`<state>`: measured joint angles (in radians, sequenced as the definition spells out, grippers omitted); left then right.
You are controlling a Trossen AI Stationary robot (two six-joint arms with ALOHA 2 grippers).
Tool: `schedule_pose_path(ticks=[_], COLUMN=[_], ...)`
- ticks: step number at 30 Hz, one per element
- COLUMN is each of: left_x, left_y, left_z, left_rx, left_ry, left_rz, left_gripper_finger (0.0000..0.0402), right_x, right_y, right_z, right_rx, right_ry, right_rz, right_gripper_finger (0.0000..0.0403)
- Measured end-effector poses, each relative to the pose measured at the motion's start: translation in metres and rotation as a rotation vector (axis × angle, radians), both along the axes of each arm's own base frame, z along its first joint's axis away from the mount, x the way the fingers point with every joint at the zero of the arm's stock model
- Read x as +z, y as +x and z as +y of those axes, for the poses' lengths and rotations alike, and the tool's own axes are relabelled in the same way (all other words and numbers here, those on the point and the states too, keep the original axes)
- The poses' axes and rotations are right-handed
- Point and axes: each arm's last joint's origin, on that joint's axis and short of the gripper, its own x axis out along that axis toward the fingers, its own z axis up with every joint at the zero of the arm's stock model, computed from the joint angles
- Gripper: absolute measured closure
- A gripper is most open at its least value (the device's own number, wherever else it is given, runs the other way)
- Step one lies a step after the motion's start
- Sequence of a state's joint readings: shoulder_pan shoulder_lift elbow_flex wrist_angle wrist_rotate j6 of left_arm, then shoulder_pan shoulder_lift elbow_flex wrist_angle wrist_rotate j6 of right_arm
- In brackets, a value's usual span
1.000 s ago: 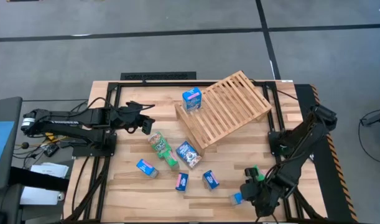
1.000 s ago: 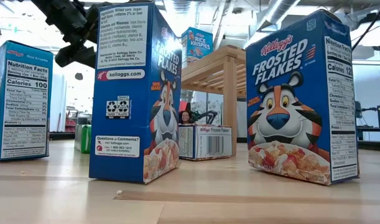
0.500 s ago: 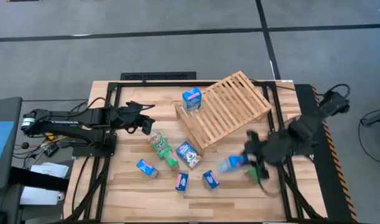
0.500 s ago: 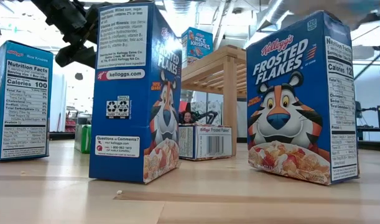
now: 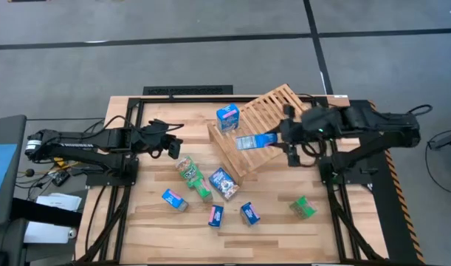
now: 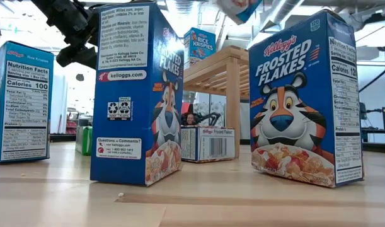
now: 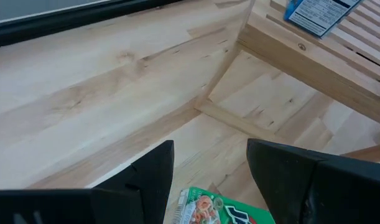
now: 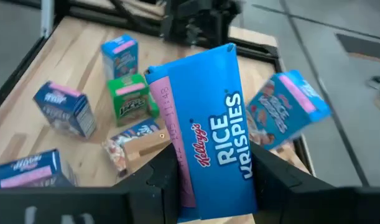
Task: Stack cereal on shelf
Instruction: Put the right light blue cereal box aligned with the other light blue cereal box on the shelf
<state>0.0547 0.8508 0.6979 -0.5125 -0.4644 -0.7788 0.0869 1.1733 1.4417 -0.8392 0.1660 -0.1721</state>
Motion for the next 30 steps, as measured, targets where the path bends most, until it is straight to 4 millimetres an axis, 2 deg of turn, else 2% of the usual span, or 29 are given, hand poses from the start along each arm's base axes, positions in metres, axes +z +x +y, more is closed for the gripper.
schedule_pose_path(ticks=[7, 14, 23, 30], left_x=[0.000, 0.000, 0.000, 0.000], left_y=[0.000, 0.000, 0.000, 0.000], left_z=[0.000, 0.000, 0.000, 0.000], left_rx=[-0.010, -0.018, -0.047, -0.055], left_ry=[0.013, 0.028, 0.076, 0.093], left_rz=[0.009, 0.018, 0.048, 0.058], left_gripper_finger=[0.0210, 0.0210, 0.0210, 0.0210], right_x=[-0.018, -0.024, -0.019, -0.029], right_y=[0.039, 0.074, 0.096, 0.105], right_z=[-0.014, -0.024, -0.039, -0.043], right_rx=[0.053, 0.089, 0.088, 0.102], right_ry=[-0.073, -0.142, -0.171, -0.142], right_rz=[0.199, 0.319, 0.389, 0.490], right_gripper_finger=[0.0235, 0.0236, 0.0233, 0.0234])
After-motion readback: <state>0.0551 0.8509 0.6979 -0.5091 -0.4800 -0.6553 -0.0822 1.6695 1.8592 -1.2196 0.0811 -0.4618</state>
